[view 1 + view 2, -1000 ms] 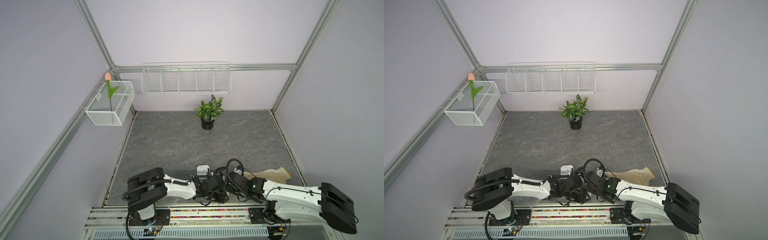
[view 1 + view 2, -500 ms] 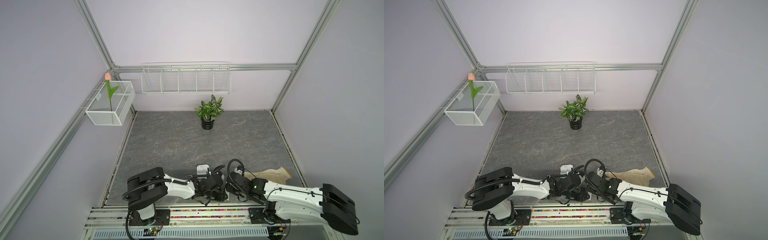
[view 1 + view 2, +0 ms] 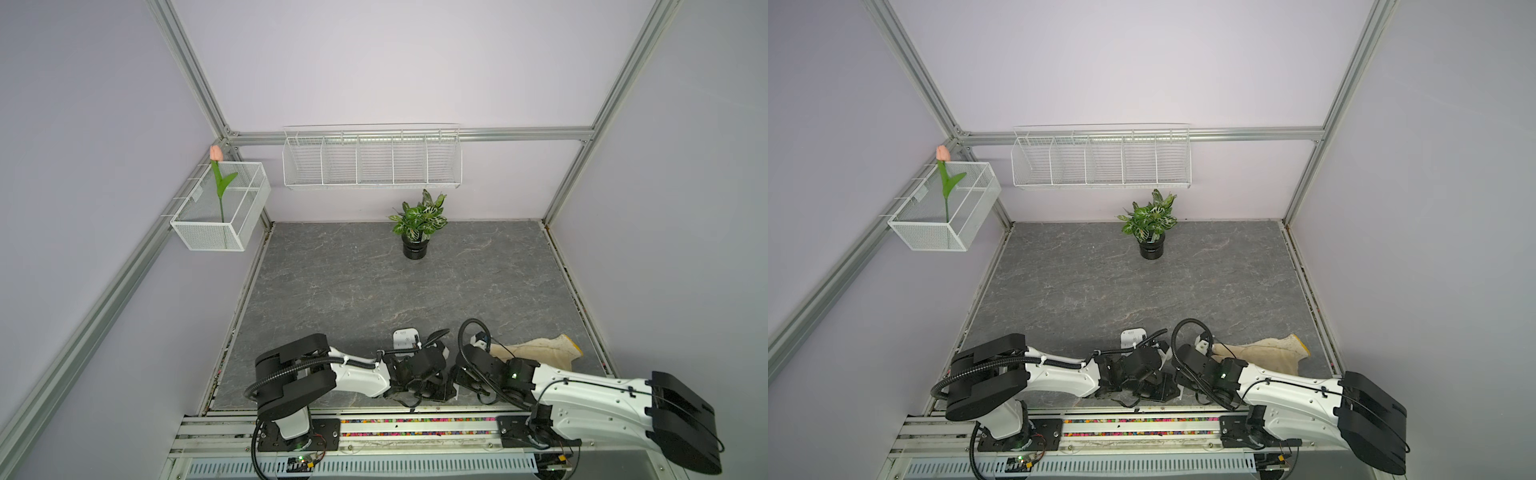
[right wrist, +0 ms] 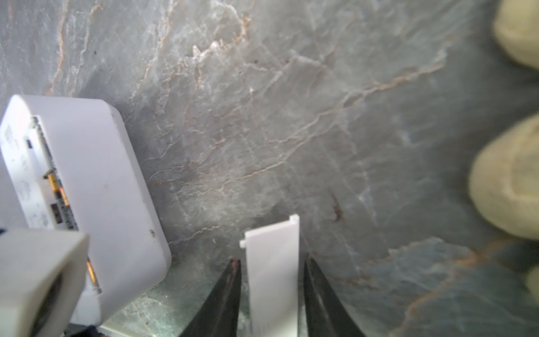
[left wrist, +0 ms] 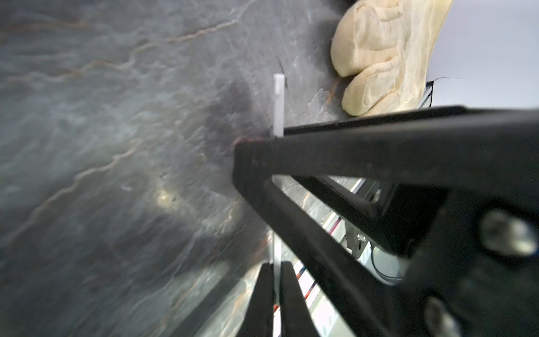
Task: Insert the battery into the alarm
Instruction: Pick up the cover from the center of the board.
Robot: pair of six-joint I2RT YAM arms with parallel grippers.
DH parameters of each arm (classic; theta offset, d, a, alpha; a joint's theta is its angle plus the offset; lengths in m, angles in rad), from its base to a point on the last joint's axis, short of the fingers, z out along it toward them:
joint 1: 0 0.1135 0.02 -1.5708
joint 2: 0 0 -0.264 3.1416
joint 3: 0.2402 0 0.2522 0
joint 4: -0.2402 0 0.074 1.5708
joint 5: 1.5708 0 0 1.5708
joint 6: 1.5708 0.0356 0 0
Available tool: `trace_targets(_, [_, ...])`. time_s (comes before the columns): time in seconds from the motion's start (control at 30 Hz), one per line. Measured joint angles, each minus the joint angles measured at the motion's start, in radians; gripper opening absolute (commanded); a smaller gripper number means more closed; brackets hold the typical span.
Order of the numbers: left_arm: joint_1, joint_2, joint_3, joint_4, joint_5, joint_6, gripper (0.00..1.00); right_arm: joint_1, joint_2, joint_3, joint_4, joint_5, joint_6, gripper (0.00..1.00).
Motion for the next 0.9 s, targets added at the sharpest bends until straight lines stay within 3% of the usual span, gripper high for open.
trace_targets(0.3, [0.0,-0.007,0.018,-0.067,-0.012,0.014,0.08,-0.052,-0.216,0.09,-0.241,0.069,-0.134,0.68])
trace_targets(0.6, [0.077,-0.094,0.256,-0.389,-0.09,0.163,0.0,-0.154,-0.245,0.357,-0.47,0.28,-0.414,0.77])
trace_targets(0.77, [0.202,-0.194,0.312,-0.501,-0.109,0.249,0.0,-0.318,-0.21,0.444,-0.477,0.298,-0.581,0.78])
trace_targets(0.9, [0.337,-0.292,0.311,-0.551,-0.108,0.29,0.0,-0.509,-0.161,0.455,-0.422,0.17,-0.68,0.76])
